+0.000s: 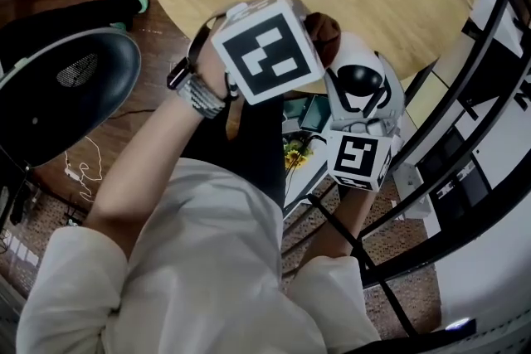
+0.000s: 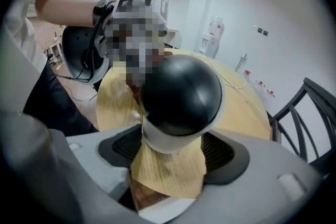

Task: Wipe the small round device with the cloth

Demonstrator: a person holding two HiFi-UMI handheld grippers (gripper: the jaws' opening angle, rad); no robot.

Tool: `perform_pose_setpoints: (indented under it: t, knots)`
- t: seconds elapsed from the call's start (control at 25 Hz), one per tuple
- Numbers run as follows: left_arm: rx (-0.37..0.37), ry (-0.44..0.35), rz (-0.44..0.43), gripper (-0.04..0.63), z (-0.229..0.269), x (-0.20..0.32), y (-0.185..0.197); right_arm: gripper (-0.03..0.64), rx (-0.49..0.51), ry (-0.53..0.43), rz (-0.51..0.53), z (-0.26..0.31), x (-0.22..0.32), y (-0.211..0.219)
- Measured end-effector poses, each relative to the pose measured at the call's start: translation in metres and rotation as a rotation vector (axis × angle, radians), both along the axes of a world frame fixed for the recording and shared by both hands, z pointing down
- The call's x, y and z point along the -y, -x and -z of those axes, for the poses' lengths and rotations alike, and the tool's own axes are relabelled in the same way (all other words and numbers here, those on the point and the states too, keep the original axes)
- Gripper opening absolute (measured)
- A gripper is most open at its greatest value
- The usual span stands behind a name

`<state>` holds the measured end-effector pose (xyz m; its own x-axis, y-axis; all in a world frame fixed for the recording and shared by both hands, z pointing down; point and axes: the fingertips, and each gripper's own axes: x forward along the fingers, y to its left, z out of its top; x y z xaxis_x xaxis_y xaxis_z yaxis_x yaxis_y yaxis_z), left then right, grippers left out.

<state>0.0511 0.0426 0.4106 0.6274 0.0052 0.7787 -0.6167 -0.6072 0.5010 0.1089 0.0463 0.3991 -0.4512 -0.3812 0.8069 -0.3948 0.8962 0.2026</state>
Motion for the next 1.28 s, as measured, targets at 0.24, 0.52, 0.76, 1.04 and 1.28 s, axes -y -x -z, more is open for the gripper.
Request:
perform_pose_setpoints:
  t: [0.24,0.52,0.76,1.04,1.28]
  knots:
    - [-0.325,0.068,-0.034,0.124,0.055,-0.029,0.001,0.36,-0.061,-0.075,0.265,0.004,-0.001,-0.001]
    - [-0.584,0.114,0.033,0.124,0.093,-0.029,-0.025,0.367,-0.034,-0.017,0.456,0.0,0.002,0.004]
    - [-0.491,0.131,0.109,0.124,0.07,-0.024,-0.041,0.337,0.086,0.037,0.323,-0.004,0.005,0.002]
    - [-0.419,0.099,0.208,0.123,0.055,-0.011,-0.015,0.331,0.093,0.024,0.173,-0.001,0.005,0.006]
    - [-0.381,0.085,0.232,0.123,0.047,0.002,-0.01,0.33,0.12,0.064,0.048,-0.001,0.008,0.005]
